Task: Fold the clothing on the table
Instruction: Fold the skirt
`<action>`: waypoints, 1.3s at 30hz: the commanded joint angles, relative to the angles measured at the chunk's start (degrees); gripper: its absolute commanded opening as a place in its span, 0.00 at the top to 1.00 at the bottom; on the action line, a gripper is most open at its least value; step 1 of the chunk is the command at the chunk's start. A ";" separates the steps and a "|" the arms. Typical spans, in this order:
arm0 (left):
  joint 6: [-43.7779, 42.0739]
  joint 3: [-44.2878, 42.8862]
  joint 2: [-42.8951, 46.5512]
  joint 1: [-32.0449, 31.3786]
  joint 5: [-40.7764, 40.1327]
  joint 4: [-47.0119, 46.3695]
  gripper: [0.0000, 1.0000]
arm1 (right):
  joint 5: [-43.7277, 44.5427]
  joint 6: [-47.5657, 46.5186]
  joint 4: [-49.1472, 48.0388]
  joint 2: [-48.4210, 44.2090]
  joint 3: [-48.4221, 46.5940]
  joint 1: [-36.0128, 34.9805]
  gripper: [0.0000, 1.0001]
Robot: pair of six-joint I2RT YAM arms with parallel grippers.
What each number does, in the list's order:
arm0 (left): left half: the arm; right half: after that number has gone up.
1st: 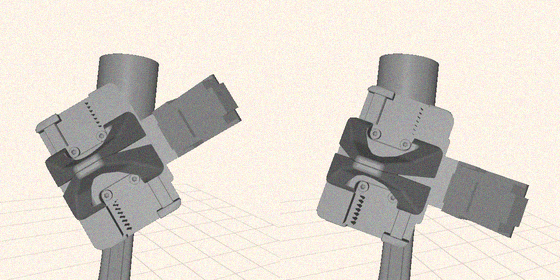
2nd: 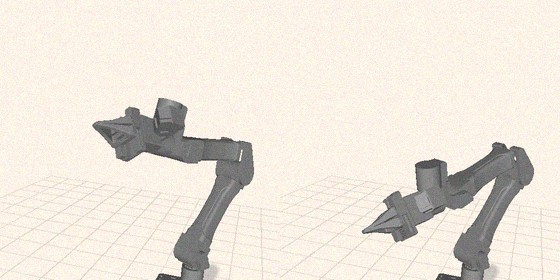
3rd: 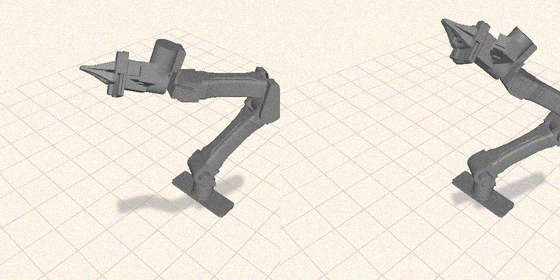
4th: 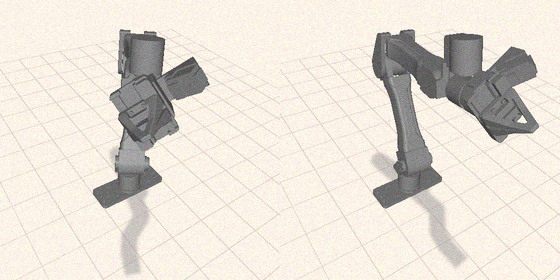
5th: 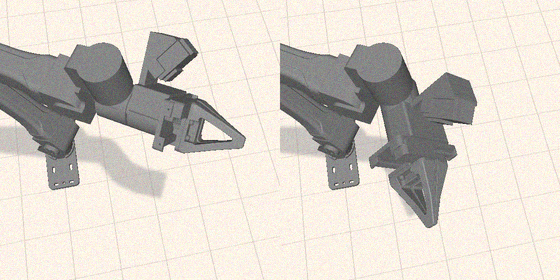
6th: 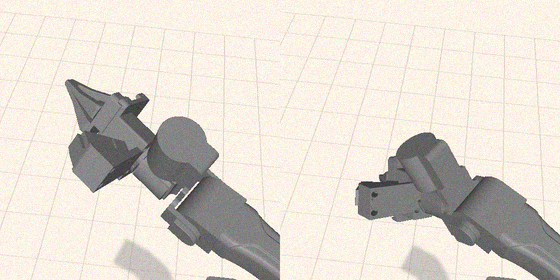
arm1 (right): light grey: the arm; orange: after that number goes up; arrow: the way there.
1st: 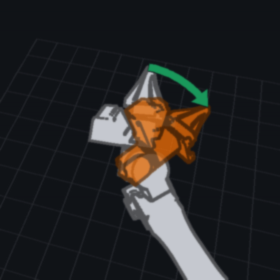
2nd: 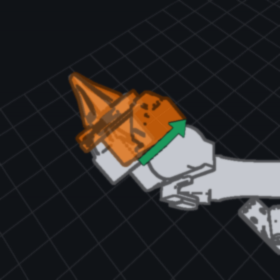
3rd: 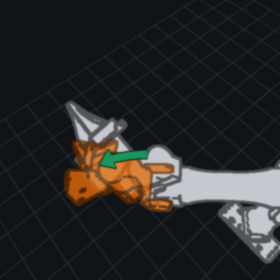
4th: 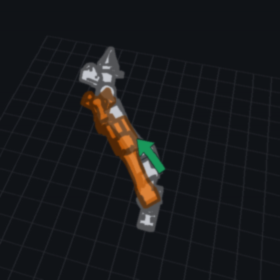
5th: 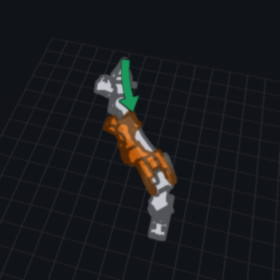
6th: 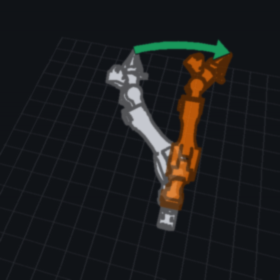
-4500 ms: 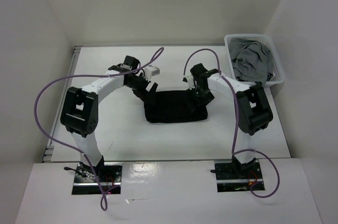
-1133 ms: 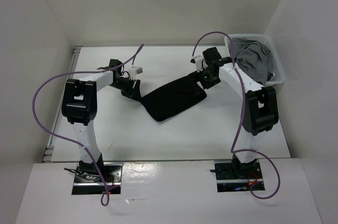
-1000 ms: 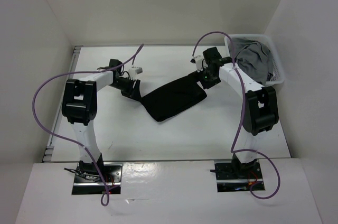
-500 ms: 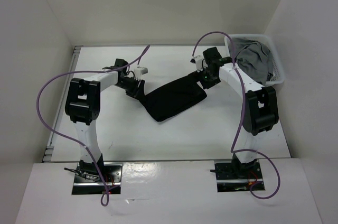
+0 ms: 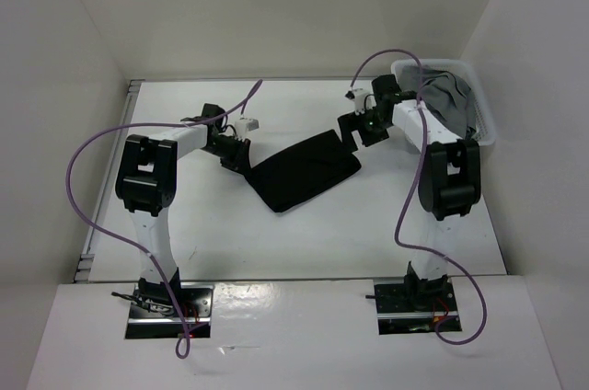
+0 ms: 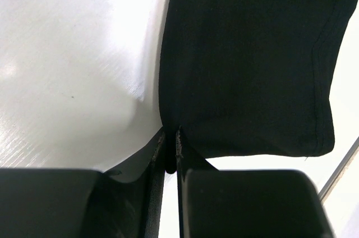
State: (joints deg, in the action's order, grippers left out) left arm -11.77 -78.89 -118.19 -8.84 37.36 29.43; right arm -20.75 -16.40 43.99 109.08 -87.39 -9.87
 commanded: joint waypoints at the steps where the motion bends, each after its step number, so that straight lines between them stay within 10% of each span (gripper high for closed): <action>1: -1.94 0.58 -3.27 -0.21 -5.02 1.51 0.84 | -8.94 -1.88 -0.84 5.96 -5.41 4.32 0.01; 39: -3.00 0.58 -2.22 -1.79 -5.64 2.56 0.84 | -15.02 -4.78 3.47 27.50 -17.19 5.30 0.54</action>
State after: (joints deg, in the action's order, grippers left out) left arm -11.94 -79.15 -118.21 -10.02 36.67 29.80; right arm -38.50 -20.05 45.89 132.57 -104.44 -3.68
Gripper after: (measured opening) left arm 0.162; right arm 0.479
